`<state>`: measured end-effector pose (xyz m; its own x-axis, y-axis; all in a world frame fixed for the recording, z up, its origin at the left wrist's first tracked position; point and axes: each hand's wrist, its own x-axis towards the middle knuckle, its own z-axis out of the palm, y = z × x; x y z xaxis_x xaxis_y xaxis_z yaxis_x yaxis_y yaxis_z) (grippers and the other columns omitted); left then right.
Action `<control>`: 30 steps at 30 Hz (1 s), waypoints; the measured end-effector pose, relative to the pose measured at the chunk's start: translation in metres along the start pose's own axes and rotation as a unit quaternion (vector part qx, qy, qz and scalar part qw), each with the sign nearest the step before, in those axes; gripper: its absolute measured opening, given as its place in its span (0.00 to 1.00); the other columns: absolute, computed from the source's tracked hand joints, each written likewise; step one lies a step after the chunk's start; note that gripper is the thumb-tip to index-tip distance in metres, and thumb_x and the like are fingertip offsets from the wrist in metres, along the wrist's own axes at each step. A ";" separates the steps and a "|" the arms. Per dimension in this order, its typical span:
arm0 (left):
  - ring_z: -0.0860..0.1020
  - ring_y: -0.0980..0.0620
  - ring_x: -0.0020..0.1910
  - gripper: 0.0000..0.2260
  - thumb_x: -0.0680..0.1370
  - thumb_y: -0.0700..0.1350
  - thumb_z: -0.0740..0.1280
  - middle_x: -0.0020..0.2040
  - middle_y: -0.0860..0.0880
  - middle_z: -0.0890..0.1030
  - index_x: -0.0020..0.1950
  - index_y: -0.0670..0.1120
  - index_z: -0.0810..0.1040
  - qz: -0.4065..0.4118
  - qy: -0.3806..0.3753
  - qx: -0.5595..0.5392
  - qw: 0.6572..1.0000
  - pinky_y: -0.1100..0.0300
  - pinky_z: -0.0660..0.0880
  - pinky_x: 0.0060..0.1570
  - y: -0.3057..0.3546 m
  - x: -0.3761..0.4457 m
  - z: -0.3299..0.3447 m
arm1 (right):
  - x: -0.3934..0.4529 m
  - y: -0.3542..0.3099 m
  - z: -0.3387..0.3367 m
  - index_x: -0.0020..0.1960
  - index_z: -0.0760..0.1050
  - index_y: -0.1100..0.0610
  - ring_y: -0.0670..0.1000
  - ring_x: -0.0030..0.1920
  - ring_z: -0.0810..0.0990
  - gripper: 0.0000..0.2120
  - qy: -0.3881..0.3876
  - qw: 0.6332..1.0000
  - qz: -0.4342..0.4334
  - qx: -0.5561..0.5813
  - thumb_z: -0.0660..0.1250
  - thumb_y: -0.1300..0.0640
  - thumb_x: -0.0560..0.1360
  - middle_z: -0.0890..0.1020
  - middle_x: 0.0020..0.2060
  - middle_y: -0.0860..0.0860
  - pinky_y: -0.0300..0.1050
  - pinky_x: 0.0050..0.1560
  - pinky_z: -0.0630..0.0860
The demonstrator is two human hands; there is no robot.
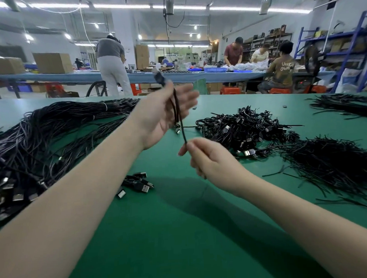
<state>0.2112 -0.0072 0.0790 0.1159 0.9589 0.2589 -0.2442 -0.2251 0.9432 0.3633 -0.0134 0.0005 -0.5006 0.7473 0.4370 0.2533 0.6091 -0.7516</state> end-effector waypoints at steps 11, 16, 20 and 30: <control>0.76 0.56 0.27 0.19 0.83 0.52 0.53 0.36 0.50 0.84 0.53 0.44 0.80 -0.205 -0.164 0.386 0.884 0.66 0.67 0.27 -0.007 -0.007 -0.011 | 0.015 -0.014 -0.033 0.37 0.75 0.52 0.45 0.22 0.66 0.15 0.098 0.990 0.082 -0.059 0.58 0.51 0.81 0.68 0.20 0.43 0.38 0.24 0.63; 0.82 0.59 0.37 0.16 0.84 0.52 0.53 0.39 0.54 0.85 0.54 0.46 0.78 -0.112 -0.004 0.191 0.975 0.65 0.76 0.35 -0.018 -0.003 -0.002 | 0.008 -0.024 -0.015 0.43 0.76 0.55 0.50 0.29 0.80 0.14 -0.009 0.994 0.099 0.053 0.55 0.57 0.82 0.78 0.26 0.47 0.49 0.37 0.74; 0.83 0.54 0.43 0.17 0.84 0.51 0.52 0.39 0.51 0.84 0.51 0.45 0.79 -0.082 -0.011 0.016 0.996 0.65 0.79 0.40 -0.013 -0.006 0.007 | 0.007 -0.010 -0.007 0.43 0.78 0.53 0.47 0.34 0.81 0.13 0.000 0.987 0.112 0.116 0.58 0.54 0.82 0.80 0.28 0.46 0.52 0.49 0.78; 0.64 0.60 0.24 0.13 0.83 0.47 0.53 0.28 0.55 0.66 0.43 0.47 0.70 -0.135 -0.069 -0.121 0.981 0.69 0.58 0.25 -0.024 -0.007 0.004 | 0.006 0.021 -0.010 0.47 0.81 0.52 0.48 0.44 0.84 0.13 0.034 0.934 0.210 0.287 0.61 0.49 0.80 0.86 0.45 0.50 0.47 0.54 0.77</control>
<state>0.2201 -0.0089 0.0557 0.3331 0.9416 0.0487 -0.4061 0.0966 0.9087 0.3738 0.0062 -0.0083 -0.3980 0.9154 0.0603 -0.0801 0.0308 -0.9963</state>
